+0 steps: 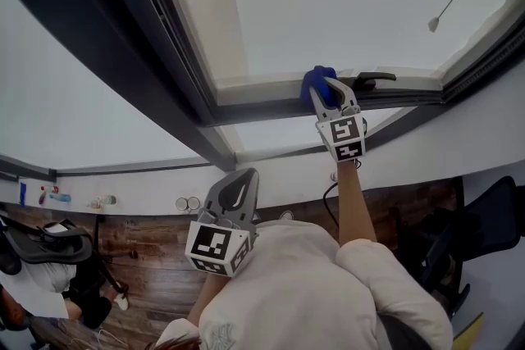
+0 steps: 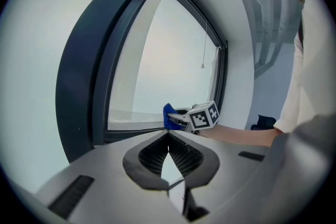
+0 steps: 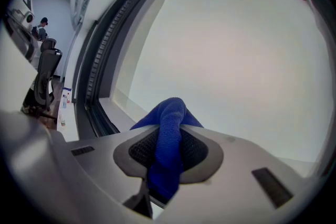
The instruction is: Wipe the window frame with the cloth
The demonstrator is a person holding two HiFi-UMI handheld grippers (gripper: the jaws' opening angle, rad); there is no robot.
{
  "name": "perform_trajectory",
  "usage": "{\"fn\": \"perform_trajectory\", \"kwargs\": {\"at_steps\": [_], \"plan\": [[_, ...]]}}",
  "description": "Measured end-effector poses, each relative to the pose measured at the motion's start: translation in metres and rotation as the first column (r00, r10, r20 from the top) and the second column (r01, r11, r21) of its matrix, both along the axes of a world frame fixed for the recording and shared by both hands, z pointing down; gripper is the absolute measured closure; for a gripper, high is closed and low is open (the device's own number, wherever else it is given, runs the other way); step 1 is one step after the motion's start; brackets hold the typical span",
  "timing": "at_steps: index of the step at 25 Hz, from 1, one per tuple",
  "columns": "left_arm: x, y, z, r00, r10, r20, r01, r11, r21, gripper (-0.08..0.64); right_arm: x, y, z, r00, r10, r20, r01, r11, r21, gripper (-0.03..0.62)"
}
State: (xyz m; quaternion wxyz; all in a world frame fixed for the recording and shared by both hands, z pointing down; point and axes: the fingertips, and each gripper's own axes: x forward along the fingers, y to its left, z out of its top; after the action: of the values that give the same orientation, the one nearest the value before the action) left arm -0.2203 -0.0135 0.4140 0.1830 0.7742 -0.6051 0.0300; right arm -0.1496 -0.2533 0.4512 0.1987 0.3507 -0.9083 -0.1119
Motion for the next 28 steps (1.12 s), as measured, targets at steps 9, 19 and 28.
{"fn": "perform_trajectory", "kwargs": {"at_steps": [9, 19, 28], "plan": [[-0.033, 0.033, 0.003, 0.998, -0.056, -0.001, 0.056, 0.998, -0.012, 0.551, -0.113, 0.094, -0.008, 0.979, -0.206, 0.004, 0.205, 0.978, 0.021, 0.494], [-0.088, 0.078, 0.014, 0.99, -0.139, 0.013, 0.14, 0.99, -0.035, 0.551, -0.19, 0.128, 0.059, 0.947, -0.261, -0.189, 0.267, 0.964, 0.004, 0.494], [-0.098, 0.08, 0.011, 0.993, -0.122, -0.005, 0.122, 0.992, -0.011, 0.551, -0.191, 0.131, 0.067, 0.941, -0.226, -0.252, 0.254, 0.964, 0.083, 0.494]]}}
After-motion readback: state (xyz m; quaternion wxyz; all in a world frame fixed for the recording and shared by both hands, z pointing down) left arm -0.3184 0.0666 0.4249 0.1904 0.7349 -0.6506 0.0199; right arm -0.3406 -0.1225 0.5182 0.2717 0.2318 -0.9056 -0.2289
